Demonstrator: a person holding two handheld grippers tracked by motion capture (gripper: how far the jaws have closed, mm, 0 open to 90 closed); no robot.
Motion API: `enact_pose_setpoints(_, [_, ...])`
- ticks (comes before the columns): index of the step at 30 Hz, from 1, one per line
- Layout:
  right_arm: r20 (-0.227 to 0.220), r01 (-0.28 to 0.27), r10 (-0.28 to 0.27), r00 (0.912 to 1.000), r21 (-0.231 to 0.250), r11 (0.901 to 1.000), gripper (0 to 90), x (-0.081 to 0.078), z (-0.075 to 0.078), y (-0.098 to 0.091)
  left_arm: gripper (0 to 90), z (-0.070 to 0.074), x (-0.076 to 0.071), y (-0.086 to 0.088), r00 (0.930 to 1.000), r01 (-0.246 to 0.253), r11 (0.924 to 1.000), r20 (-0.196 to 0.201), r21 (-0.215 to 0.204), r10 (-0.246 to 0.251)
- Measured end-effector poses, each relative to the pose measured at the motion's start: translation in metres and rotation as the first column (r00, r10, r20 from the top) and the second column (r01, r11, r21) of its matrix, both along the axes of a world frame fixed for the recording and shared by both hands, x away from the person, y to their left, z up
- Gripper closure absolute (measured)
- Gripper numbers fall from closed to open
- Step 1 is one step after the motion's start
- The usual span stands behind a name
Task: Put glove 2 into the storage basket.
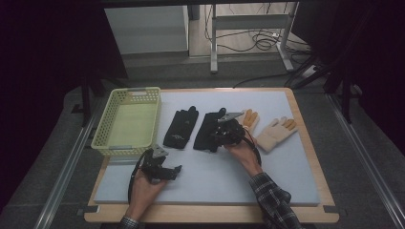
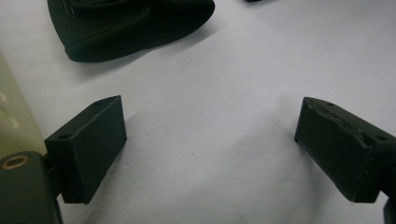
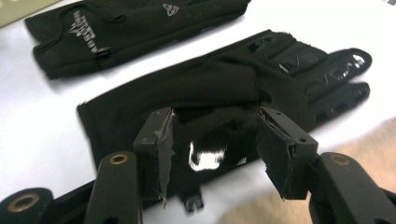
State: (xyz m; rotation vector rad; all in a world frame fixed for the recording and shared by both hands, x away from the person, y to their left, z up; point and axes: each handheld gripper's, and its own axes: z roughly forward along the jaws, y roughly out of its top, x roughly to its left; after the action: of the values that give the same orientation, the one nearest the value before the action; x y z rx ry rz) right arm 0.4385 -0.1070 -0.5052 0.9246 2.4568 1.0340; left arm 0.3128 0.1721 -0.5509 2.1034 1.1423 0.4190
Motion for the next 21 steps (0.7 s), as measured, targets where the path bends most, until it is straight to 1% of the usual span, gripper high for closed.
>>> enact_pose_setpoints(2, [-0.005, 0.001, -0.001, 1.0000, -0.002, 1.0000, 44.5, 0.007, -0.002, 0.005, 8.8, 0.000, 0.000, 0.000, 1.0000, 0.000, 1.0000, 0.000, 0.000, 0.000])
enact_pose_setpoints(3, [-0.005, 0.004, -0.004, 1.0000, 0.001, 1.0000, 42.2, 0.010, -0.002, 0.007, 8.8, 0.000, 0.000, 0.000, 1.0000, 0.000, 1.0000, 0.000, 0.000, 0.000])
enact_pose_setpoints(6, [-0.002, 0.019, -0.019, 0.9998, -0.014, 0.9997, 33.7, 0.019, -0.006, 0.013, 8.8, 0.000, 0.000, 0.000, 1.0000, 0.000, 1.0000, 0.000, 0.000, 0.000])
enact_pose_setpoints(8, [-0.011, 0.028, -0.028, 0.9995, -0.023, 0.9993, 29.2, 0.026, -0.009, 0.017, 8.7, 0.000, 0.000, 0.000, 1.0000, 0.000, 1.0000, 0.000, -0.001, 0.000])
enact_pose_setpoints(10, [-0.013, 0.039, -0.040, 0.9991, -0.047, 0.9981, 26.9, 0.033, -0.014, 0.021, 8.7, 0.000, 0.000, 0.000, 1.0000, 0.000, 1.0000, 0.000, -0.001, 0.000])
enact_pose_setpoints(12, [-0.024, 0.040, -0.042, 0.9988, -0.061, 0.9973, 27.0, 0.039, -0.018, 0.023, 8.7, 0.000, 0.000, 0.000, 1.0000, 0.000, 1.0000, 0.001, -0.001, 0.000])
enact_pose_setpoints(14, [-0.075, 0.033, -0.036, 0.9965, -0.038, 0.9987, 34.1, 0.043, -0.020, 0.023, 8.8, 0.000, 0.000, 0.000, 1.0000, 0.000, 1.0000, 0.001, -0.001, 0.000])
enact_pose_setpoints(17, [-0.091, 0.036, -0.038, 0.9951, -0.023, 0.9991, 42.5, 0.045, -0.020, 0.022, 8.7, 0.000, 0.000, 0.000, 1.0000, 0.000, 1.0000, 0.000, 0.000, 0.000])
enact_pose_setpoints(19, [-0.091, 0.042, -0.043, 0.9950, -0.013, 0.9990, 56.2, 0.045, -0.020, 0.020, 8.7, 0.000, 0.000, 0.000, 1.0000, 0.000, 1.0000, 0.000, 0.000, 0.000])
enact_pose_setpoints(21, [-0.104, 0.034, -0.033, 0.9941, 0.013, 0.9993, 70.6, 0.044, -0.020, 0.018, 8.8, 0.000, 0.000, 0.000, 1.0000, 0.000, 1.0000, 0.000, 0.000, 0.000])
